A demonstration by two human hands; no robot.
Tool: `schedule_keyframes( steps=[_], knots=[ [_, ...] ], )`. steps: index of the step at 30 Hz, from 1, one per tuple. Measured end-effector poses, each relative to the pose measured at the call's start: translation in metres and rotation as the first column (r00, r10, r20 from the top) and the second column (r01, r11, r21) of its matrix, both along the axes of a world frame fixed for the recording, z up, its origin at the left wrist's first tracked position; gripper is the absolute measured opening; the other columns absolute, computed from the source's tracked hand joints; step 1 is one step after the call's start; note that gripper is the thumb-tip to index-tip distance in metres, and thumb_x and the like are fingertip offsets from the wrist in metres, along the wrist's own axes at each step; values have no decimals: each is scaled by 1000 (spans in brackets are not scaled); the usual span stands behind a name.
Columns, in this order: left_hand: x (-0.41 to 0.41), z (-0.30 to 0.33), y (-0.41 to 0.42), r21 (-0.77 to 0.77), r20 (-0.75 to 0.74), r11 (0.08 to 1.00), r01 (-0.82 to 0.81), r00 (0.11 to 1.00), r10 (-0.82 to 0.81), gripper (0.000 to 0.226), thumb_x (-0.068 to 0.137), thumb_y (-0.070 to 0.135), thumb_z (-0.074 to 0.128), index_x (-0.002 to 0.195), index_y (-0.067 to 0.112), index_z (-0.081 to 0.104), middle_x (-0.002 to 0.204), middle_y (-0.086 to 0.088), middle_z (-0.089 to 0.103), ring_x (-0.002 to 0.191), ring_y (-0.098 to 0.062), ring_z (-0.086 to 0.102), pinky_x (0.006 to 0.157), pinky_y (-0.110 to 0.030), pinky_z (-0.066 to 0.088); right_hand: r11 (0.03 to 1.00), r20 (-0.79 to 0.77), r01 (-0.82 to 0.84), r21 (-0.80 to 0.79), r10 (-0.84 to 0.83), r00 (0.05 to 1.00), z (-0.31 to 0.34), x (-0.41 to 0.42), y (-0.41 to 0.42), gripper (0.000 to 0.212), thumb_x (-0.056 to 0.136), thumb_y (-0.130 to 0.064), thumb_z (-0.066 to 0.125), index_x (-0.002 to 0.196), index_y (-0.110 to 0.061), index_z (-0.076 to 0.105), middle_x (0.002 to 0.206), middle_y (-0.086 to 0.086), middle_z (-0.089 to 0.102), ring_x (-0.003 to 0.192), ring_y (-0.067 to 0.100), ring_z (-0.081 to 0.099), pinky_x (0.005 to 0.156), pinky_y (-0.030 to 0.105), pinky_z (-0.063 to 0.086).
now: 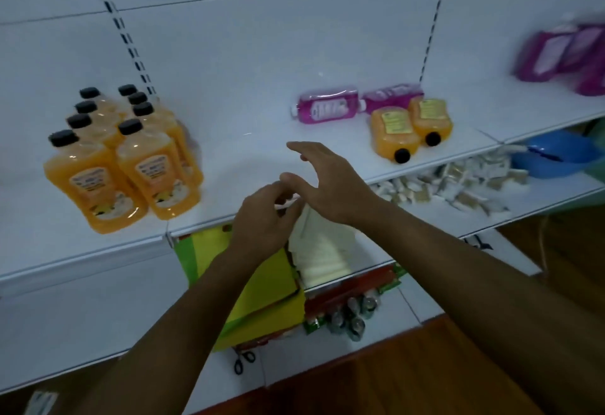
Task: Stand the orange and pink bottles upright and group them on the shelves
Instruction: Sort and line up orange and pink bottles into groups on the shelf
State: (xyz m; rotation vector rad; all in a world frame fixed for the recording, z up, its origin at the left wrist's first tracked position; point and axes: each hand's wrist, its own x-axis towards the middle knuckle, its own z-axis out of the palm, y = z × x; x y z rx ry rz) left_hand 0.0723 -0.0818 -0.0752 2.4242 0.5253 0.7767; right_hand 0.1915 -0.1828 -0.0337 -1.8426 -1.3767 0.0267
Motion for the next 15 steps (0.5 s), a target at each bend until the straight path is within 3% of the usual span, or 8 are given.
schedule_keyframes(
  steps=[5, 8, 12, 15],
  knots=[
    [85, -7, -12, -72, -20, 991, 109, 994, -111, 42, 88, 42, 63, 120, 16, 61, 115, 1, 66, 96, -12, 63, 85, -29, 51, 973, 76, 209, -99, -202, 977, -16, 79, -42, 57, 94, -41, 54, 145, -18, 37, 149, 0, 39, 137, 16, 33, 113, 31, 27],
    [145, -11, -5, -132, -34, 981, 145, 988, -151, 44, 91, 37, 63, 129, 17, 54, 127, 0, 60, 104, -12, 60, 86, -24, 47, 945, 138, 275, -178, -253, 958, -22, 131, -55, 63, 92, -37, 60, 146, -19, 34, 153, 3, 31, 142, 21, 23, 115, 38, 24],
    [229, -8, 16, -262, -27, 953, 150, 986, -163, 46, 95, 35, 56, 137, 17, 47, 138, -2, 53, 114, -18, 56, 92, -29, 46, 904, 199, 239, -354, -177, 964, -27, 198, -58, 79, 83, -45, 67, 149, -27, 26, 160, 3, 9, 147, 29, 3, 116, 53, 17],
    [286, -5, 32, -369, -30, 916, 157, 983, -180, 49, 96, 38, 53, 140, 19, 44, 141, -3, 49, 120, -20, 53, 98, -34, 45, 850, 209, 149, -506, -47, 977, -28, 233, -58, 88, 80, -48, 69, 150, -35, 18, 161, -4, -4, 147, 26, -5, 117, 52, 13]
  ],
)
